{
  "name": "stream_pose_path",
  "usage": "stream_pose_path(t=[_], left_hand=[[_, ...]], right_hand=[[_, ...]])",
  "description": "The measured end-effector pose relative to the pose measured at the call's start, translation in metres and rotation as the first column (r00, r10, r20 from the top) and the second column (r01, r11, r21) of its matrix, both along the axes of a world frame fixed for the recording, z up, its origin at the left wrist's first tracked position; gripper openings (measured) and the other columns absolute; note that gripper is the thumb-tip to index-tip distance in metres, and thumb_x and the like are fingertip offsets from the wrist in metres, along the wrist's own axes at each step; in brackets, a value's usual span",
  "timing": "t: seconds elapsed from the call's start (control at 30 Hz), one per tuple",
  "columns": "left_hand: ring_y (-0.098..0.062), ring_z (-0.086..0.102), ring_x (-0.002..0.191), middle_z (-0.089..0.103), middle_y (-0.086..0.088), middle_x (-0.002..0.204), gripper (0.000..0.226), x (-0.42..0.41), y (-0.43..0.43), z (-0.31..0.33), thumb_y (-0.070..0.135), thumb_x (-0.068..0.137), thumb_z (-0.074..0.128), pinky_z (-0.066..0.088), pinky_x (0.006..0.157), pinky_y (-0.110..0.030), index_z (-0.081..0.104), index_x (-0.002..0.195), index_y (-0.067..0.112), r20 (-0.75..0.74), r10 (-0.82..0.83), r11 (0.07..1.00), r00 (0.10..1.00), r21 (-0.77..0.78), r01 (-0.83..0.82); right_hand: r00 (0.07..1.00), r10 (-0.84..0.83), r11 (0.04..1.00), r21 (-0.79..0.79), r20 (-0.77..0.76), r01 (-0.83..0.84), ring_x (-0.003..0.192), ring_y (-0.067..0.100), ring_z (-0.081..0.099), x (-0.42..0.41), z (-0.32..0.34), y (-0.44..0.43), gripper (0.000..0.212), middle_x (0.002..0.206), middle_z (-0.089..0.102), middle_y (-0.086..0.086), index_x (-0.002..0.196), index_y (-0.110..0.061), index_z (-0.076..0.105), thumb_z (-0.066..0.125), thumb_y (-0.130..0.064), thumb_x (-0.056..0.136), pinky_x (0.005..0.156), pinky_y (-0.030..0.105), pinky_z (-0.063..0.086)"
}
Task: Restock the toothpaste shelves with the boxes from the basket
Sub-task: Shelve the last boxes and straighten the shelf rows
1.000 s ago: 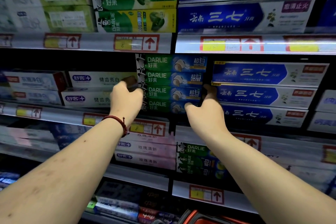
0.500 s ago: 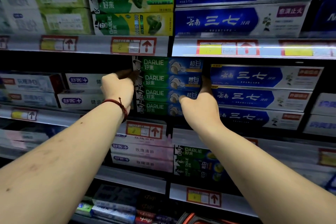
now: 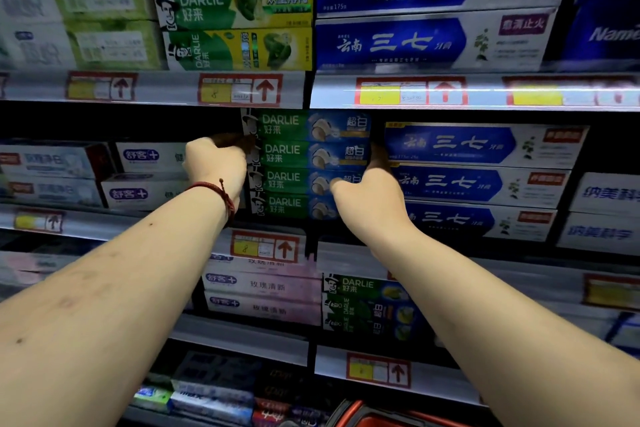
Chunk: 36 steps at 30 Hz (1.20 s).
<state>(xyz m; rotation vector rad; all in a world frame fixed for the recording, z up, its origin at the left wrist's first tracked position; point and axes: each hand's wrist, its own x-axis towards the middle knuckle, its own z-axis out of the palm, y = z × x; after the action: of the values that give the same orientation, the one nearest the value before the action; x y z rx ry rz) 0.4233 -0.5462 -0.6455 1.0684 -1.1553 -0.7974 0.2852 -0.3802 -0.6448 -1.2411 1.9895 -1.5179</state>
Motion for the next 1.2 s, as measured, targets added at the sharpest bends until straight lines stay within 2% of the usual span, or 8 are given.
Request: stream_pose_path(t=[0.23,0.43,0.6,0.67,0.77,0.93,1.07,1.2], left_hand=[[-0.025,0.071,0.092,0.076,0.000,0.095,0.019,-0.001,0.002,-0.004,0.019,0.084,0.076,0.060,0.086,-0.037,0.080,0.102,0.024,0.072,0.049,0.999,0.996,-0.027,-0.047],[-0.029,0.066,0.088,0.071,-0.008,0.098,0.010,-0.001,0.006,0.000,0.014,0.085,0.071,0.055,0.075,-0.032,0.074,0.092,0.020,0.141,0.074,0.997,0.987,0.000,-0.075],[-0.028,0.060,0.079,0.062,-0.007,0.082,0.010,-0.005,0.021,0.000,0.012,0.085,0.068,0.049,0.066,-0.032,0.060,0.082,0.007,0.287,0.048,0.999,0.957,-0.008,-0.048],[-0.031,0.063,0.087,0.068,-0.011,0.093,0.023,-0.008,0.030,0.001,0.023,0.084,0.076,0.056,0.076,-0.040,0.065,0.093,0.005,0.338,0.023,0.999,0.941,-0.029,-0.014],[-0.036,0.064,0.093,0.067,-0.013,0.098,0.032,-0.012,0.045,-0.001,0.031,0.084,0.077,0.054,0.076,-0.040,0.062,0.093,0.004,0.387,0.055,0.998,0.920,-0.040,-0.043],[-0.033,0.061,0.108,0.063,-0.013,0.122,0.044,-0.028,0.085,-0.006,0.032,0.086,0.073,0.053,0.093,-0.042,0.062,0.122,0.009,0.435,0.028,0.999,0.900,-0.027,-0.017],[-0.029,0.064,0.093,0.068,-0.007,0.104,0.025,-0.058,0.133,-0.010,0.021,0.090,0.070,0.049,0.069,-0.031,0.064,0.111,0.008,0.437,-0.103,0.992,0.893,-0.020,0.125],[-0.016,0.058,0.072,0.065,-0.004,0.088,0.009,-0.101,0.178,-0.021,0.020,0.093,0.065,0.042,0.055,-0.024,0.064,0.096,0.012,0.497,-0.249,0.958,0.831,0.002,0.286]], right_hand=[[0.991,-0.017,0.997,0.077,-0.130,0.027,0.068,0.021,0.051,-0.005,-0.003,-0.013,0.077,0.077,0.052,0.002,0.158,-0.012,0.018,0.058,-0.027,0.094,0.053,0.026,0.036],[0.981,-0.043,0.991,0.114,-0.192,0.066,0.087,0.027,0.053,-0.009,0.003,-0.016,0.074,0.084,0.050,-0.002,0.157,-0.013,0.020,0.056,-0.025,0.094,0.070,0.029,0.042],[0.986,-0.023,0.996,0.081,-0.167,0.037,0.064,0.016,0.047,-0.005,-0.001,-0.012,0.037,0.075,0.048,-0.002,0.121,-0.005,0.050,0.058,-0.026,0.092,0.047,0.027,0.030],[0.987,-0.009,0.996,0.082,-0.159,0.022,0.056,0.015,0.039,-0.004,-0.004,-0.001,0.018,0.068,0.042,-0.001,0.089,-0.011,0.043,0.057,-0.022,0.094,0.044,0.026,0.027],[0.989,0.050,0.997,0.065,-0.140,-0.041,0.055,0.016,0.037,-0.004,-0.007,0.016,0.028,0.071,0.042,0.000,0.079,-0.015,0.034,0.056,-0.018,0.095,0.046,0.027,0.027],[0.984,0.122,0.992,0.040,-0.128,-0.118,0.083,0.019,0.063,-0.019,-0.005,0.049,0.023,0.098,0.053,0.002,0.115,-0.019,0.042,0.056,-0.023,0.098,0.064,0.034,0.050],[0.993,0.058,0.998,-0.011,-0.103,-0.060,0.089,-0.011,0.044,-0.049,-0.006,0.085,0.056,0.108,0.056,-0.003,0.150,-0.014,0.035,0.057,-0.024,0.099,0.079,0.034,0.053],[0.998,-0.028,0.999,-0.029,-0.056,0.027,0.075,-0.005,0.050,-0.090,-0.012,0.121,0.069,0.122,0.053,-0.012,0.159,-0.018,0.025,0.059,-0.026,0.099,0.070,0.026,0.045]])
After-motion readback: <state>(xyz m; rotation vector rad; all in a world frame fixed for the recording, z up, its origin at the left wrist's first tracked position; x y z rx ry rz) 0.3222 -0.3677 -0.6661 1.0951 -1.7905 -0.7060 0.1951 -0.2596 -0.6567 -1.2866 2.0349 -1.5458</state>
